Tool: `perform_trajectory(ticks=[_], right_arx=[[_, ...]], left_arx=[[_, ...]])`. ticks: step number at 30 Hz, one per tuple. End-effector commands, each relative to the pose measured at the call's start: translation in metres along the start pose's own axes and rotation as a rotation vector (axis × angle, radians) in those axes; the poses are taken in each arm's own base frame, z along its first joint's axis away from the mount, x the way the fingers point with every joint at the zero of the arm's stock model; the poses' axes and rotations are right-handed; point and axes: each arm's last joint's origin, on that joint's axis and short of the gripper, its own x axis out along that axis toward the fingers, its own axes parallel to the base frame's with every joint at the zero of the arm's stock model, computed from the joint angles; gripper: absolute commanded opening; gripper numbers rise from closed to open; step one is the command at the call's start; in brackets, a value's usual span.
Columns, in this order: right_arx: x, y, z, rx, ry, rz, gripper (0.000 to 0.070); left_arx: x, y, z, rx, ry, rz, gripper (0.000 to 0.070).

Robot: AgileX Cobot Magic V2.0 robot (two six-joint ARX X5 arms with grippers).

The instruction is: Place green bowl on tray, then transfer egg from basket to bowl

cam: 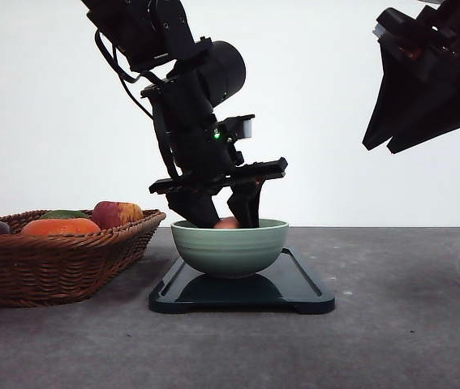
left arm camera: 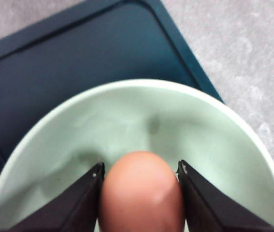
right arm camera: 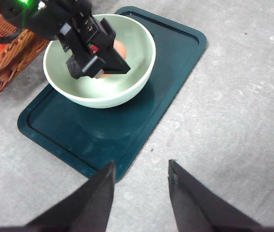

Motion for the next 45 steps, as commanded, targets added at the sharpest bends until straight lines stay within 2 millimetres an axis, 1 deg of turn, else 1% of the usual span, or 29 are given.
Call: perform_trajectory(ticks=[1, 18, 19, 20, 22, 23, 24, 32, 35, 38, 41, 45], right_arx=[[0.001, 0.001, 0.002, -0.013, -0.008, 0.004, 0.0214], [0.001, 0.001, 0.002, -0.014, -0.008, 0.004, 0.0215], [0.001, 0.001, 0.002, -0.013, -0.008, 0.004, 0.0214], [0.001, 0.001, 0.002, -0.013, -0.008, 0.004, 0.0214], [0.001, 0.001, 0.002, -0.013, -0.008, 0.004, 0.0214], [0.001, 0.001, 0.002, -0.013, -0.008, 0.004, 0.0214], [0.001, 0.001, 0.002, -0.013, -0.008, 0.004, 0.0214], [0.001, 0.001, 0.002, -0.013, -0.008, 0.004, 0.0214], [0.001, 0.001, 0.002, -0.013, -0.008, 0.004, 0.0214], [0.001, 0.001, 0.002, -0.013, -0.008, 0.004, 0.0214], [0.001, 0.001, 0.002, -0.013, -0.008, 0.004, 0.0214], [0.001, 0.001, 0.002, -0.014, -0.008, 0.004, 0.0214]], left_arx=[[0.006, -0.005, 0.003, 0.016, -0.01, -0.002, 0.0227], [0.012, -0.006, -0.001, 0.014, 0.014, -0.001, 0.0231], [0.012, -0.006, -0.001, 0.014, 0.013, -0.002, 0.024], [0.012, -0.006, -0.001, 0.015, 0.013, -0.002, 0.0263], [0.012, -0.007, -0.001, 0.016, 0.014, -0.003, 0.035], [0.012, -0.007, -0.002, 0.017, 0.015, -0.004, 0.0376], [0.012, -0.008, -0.002, 0.018, 0.016, -0.005, 0.0388], [0.01, -0.01, -0.003, 0.019, 0.035, -0.005, 0.0391], [0.003, -0.009, 0.0, 0.017, 0.034, -0.003, 0.0391], [-0.012, -0.006, 0.007, 0.011, 0.016, -0.001, 0.0391], [-0.033, -0.002, 0.017, 0.007, 0.018, 0.008, 0.0391], [-0.068, 0.007, 0.026, -0.011, 0.058, 0.027, 0.0391]])
